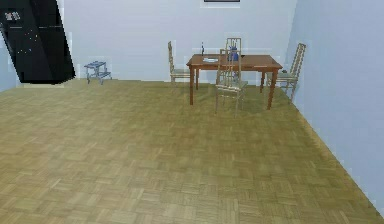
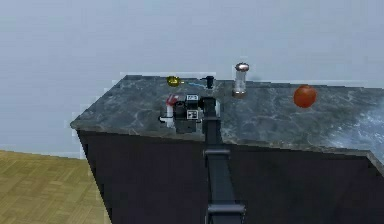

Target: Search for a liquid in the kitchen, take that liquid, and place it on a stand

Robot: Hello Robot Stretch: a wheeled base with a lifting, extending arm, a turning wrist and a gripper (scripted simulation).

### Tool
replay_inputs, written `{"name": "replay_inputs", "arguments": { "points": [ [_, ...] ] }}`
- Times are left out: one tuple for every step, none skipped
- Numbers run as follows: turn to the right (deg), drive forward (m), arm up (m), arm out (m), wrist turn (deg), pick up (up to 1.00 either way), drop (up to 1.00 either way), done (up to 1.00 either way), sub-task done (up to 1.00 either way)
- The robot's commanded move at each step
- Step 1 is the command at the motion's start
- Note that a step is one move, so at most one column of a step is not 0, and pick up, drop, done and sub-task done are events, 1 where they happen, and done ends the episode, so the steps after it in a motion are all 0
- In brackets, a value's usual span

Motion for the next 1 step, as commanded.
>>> {"name": "replay_inputs", "arguments": {
  "points": [
    [0.0,0.0,0.1,0.0,0.0,0.0,0.0,0.0,0.0]
  ]
}}
